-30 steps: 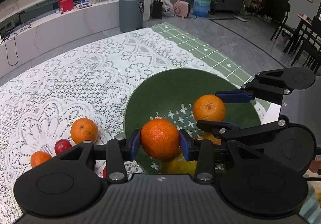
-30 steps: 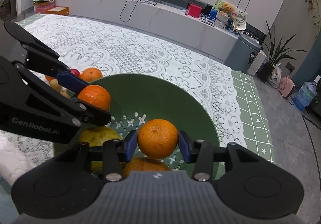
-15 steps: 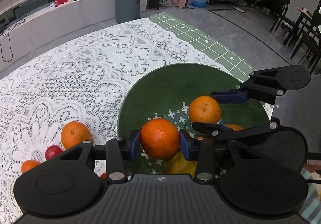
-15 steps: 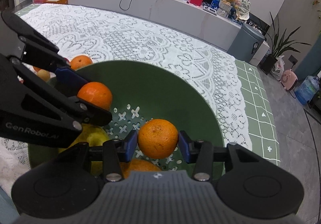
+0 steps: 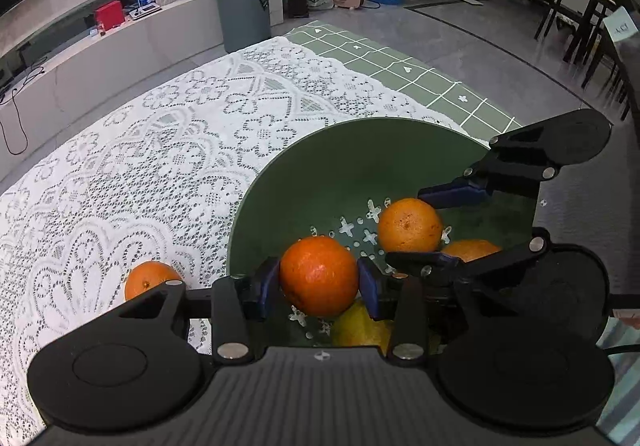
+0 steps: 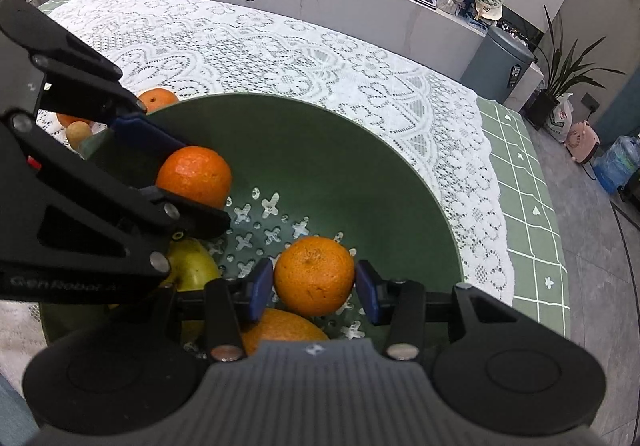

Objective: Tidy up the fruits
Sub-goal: 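Open both tools to release the oranges into the colander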

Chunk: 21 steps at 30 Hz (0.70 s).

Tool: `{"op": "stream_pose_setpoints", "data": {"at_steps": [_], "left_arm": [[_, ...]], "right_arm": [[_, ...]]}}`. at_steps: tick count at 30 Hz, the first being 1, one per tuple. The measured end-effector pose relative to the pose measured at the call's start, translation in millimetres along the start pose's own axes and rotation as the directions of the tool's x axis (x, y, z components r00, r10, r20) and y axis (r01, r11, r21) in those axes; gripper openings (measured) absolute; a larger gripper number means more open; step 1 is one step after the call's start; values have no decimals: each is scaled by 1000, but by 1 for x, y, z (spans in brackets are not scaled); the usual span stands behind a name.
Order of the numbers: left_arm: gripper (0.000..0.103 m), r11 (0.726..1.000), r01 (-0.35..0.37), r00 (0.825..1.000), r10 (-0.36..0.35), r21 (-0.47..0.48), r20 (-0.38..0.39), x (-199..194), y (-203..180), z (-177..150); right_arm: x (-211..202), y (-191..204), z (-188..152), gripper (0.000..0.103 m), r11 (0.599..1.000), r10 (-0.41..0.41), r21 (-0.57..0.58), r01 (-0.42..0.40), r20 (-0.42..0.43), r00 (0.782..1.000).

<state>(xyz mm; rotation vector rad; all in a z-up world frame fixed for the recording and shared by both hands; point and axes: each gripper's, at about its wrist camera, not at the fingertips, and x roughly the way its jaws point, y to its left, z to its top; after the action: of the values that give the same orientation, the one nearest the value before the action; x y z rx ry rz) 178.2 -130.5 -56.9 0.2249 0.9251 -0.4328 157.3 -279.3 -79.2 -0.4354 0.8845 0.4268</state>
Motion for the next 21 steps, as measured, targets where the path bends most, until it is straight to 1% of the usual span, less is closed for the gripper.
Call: {"op": "stream_pose_setpoints", "data": {"at_steps": [5, 8, 9, 12, 13, 15, 19, 21], "left_arm": [[49, 1000, -2, 1000, 2, -15, -5, -2, 1, 1], [54, 1000, -7, 1000, 7, -21, 3, -5, 3, 1], [56, 1000, -6, 1000, 6, -20, 8, -7, 2, 1], [61, 1000, -11, 1000, 11, -20, 18, -12, 1, 1], [61, 1000, -12, 1000, 12, -20, 23, -14, 1, 1], [62, 1000, -10, 999, 11, -20, 35, -19, 1, 1], [64, 1000, -12, 998, 14, -23, 65, -30, 0, 1], [64, 1000, -15, 997, 17, -26, 77, -36, 0, 0]], "right_arm": [[-6, 3, 2, 43, 1000, -10, -15, 11, 12, 1000], [-10, 5, 3, 45, 1000, -17, -19, 17, 20, 1000], [-12, 5, 3, 50, 1000, -21, -20, 21, 23, 1000], [-18, 6, 4, 54, 999, -38, -31, 39, 32, 999], [-19, 6, 4, 54, 999, -41, -33, 42, 35, 999], [-23, 6, 4, 60, 998, -50, -37, 52, 43, 998], [-32, 9, 4, 61, 997, -65, -44, 67, 55, 996], [-37, 11, 4, 66, 995, -82, -47, 85, 69, 994]]}}
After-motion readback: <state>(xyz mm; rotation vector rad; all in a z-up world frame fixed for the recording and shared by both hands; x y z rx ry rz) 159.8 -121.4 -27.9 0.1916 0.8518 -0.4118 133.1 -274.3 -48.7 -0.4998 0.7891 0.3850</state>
